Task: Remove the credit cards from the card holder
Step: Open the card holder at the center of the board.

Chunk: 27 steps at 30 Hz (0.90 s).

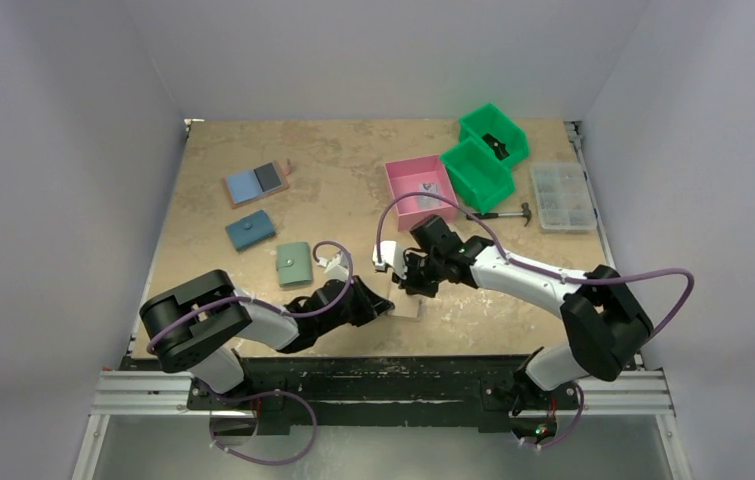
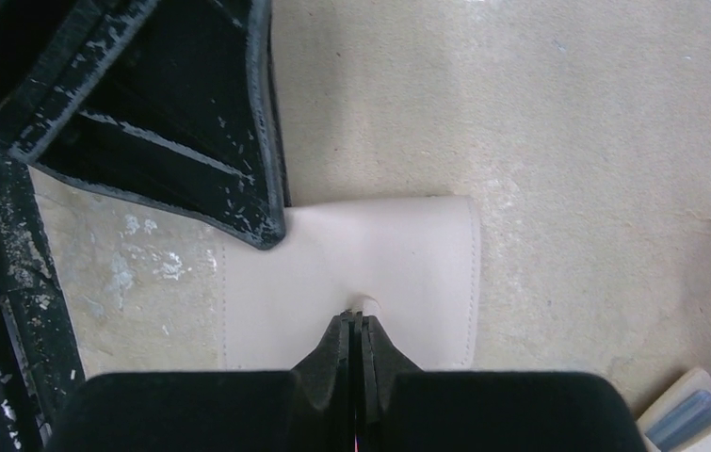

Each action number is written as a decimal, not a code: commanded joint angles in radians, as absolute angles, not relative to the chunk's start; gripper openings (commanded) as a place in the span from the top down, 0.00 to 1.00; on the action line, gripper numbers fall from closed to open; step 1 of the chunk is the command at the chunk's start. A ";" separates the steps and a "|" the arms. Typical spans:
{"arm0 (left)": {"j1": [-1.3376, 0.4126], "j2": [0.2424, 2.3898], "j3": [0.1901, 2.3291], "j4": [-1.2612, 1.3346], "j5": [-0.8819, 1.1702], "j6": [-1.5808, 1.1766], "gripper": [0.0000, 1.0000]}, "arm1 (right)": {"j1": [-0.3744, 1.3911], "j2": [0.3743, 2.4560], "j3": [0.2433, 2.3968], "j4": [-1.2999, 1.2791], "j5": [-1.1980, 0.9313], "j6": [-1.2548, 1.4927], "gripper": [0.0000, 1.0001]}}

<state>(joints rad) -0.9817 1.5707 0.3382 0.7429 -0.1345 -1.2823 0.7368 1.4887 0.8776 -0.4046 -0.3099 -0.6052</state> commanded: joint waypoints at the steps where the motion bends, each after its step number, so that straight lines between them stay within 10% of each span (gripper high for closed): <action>1: -0.971 1.548 0.303 0.725 -0.160 -1.281 1.00 | 0.669 1.447 0.902 -0.475 -0.248 -0.650 1.00; 12: -0.965 1.535 0.289 0.769 -0.143 -1.278 1.00 | 0.603 1.428 0.918 -0.540 -0.446 -0.678 0.99; 27: -0.966 1.607 0.299 0.935 -0.073 -1.322 1.00 | 0.727 1.476 0.918 -0.405 -0.354 -0.582 0.59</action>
